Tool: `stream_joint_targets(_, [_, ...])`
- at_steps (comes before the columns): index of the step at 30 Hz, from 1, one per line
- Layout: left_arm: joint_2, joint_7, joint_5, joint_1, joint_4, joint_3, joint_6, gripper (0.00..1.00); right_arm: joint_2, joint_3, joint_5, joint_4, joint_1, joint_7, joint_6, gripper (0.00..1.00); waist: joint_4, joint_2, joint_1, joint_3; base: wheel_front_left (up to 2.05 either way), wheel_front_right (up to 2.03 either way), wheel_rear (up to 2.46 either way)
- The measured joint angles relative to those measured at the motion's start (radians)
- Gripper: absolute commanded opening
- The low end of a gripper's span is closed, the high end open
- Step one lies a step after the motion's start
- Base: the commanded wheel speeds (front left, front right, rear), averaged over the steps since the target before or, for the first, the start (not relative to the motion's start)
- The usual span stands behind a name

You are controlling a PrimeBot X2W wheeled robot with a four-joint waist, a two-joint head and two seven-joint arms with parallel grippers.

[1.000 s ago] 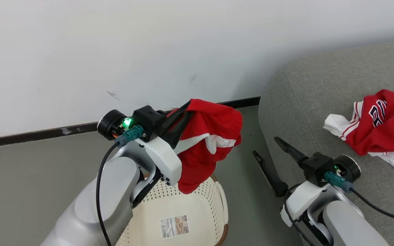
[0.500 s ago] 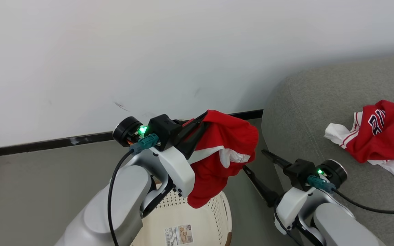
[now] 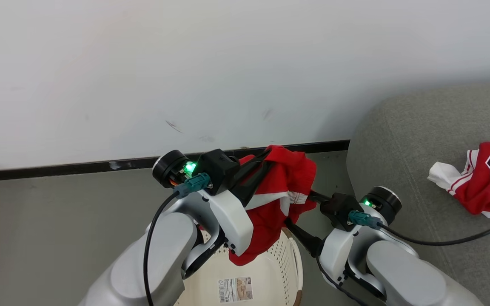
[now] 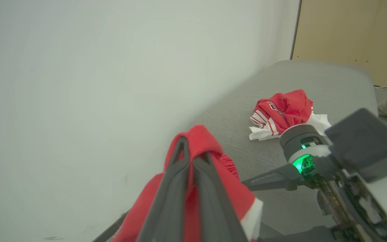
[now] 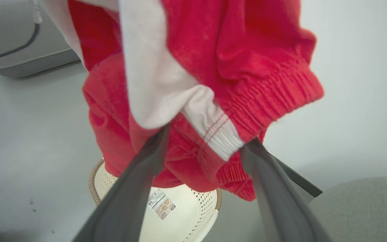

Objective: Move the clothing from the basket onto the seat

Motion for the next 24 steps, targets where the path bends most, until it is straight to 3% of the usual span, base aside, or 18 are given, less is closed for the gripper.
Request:
stream_joint_targets(1, [0.000,0.005,0.000,0.000,-0.003,-0.001,0.001,0.00,0.000,0.012,0.007,0.004,-0.010,0.000,0.000,1.00,0.004,0.0000,0.0000,0.001,0.00,0.00,0.00])
stream_joint_targets(3, [0.000,0.006,0.000,0.001,-0.007,-0.003,0.001,0.00,0.000,0.040,0.018,0.015,-0.026,0.000,0.000,0.44,0.013,0.0000,0.0000,0.002,0.00,0.00,0.00])
stream_joint_targets(6, [-0.001,0.014,-0.002,0.002,-0.011,-0.006,0.001,0.00,0.002,0.080,0.038,0.023,-0.042,0.000,0.000,0.08,0.023,0.0000,0.0001,0.003,0.00,0.00,0.00])
stream_joint_targets(7, [-0.001,0.015,-0.006,0.002,-0.013,-0.006,0.001,0.00,0.005,0.087,0.045,0.023,-0.043,0.000,0.000,0.08,0.026,0.0000,0.0001,0.003,0.00,0.00,0.00])
stream_joint_targets(8, [-0.001,0.015,-0.010,0.002,-0.014,-0.006,0.001,0.00,0.006,0.098,0.053,0.024,-0.044,0.000,0.000,0.00,0.029,0.0000,0.0000,0.004,0.00,0.00,0.00])
stream_joint_targets(16, [0.003,0.023,-0.011,0.009,-0.023,-0.004,0.006,0.00,0.009,0.136,0.117,0.026,-0.063,0.000,0.000,0.00,0.029,0.0000,0.0000,0.008,0.00,0.00,0.00])
stream_joint_targets(24, [0.016,0.023,-0.026,0.045,-0.019,0.008,0.022,0.00,-0.035,0.065,0.144,-0.017,-0.064,0.000,0.000,0.00,0.012,0.0000,0.0000,0.008,0.00,0.00,0.00])
